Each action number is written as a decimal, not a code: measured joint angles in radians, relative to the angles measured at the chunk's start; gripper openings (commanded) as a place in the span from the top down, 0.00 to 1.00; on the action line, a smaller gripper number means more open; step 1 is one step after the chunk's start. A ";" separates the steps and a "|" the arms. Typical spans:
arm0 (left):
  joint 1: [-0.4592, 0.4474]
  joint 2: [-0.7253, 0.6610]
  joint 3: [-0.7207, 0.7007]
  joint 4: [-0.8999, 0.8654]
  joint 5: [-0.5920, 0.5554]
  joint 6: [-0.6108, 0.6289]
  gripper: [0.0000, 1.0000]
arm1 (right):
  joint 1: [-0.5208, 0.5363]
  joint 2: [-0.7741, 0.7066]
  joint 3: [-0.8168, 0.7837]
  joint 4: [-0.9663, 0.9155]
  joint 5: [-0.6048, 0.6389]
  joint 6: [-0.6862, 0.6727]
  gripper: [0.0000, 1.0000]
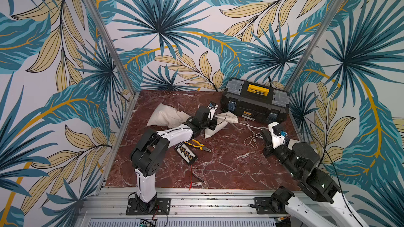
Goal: Close the soil bag
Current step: Frap the soil bag at the center of the board, then place the soil bag at the center of the board.
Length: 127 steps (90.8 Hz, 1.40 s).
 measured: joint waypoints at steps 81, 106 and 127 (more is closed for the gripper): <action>-0.096 -0.191 -0.117 -0.033 -0.007 -0.041 0.05 | -0.011 0.249 -0.011 0.301 0.265 0.113 0.39; 0.184 -0.476 -0.307 -0.054 -0.129 -0.115 0.00 | -0.011 0.654 0.005 0.435 -0.027 0.185 0.29; 0.414 -0.505 -0.412 -0.117 -0.229 -0.214 0.00 | -0.027 0.961 0.021 0.535 -0.148 0.330 0.28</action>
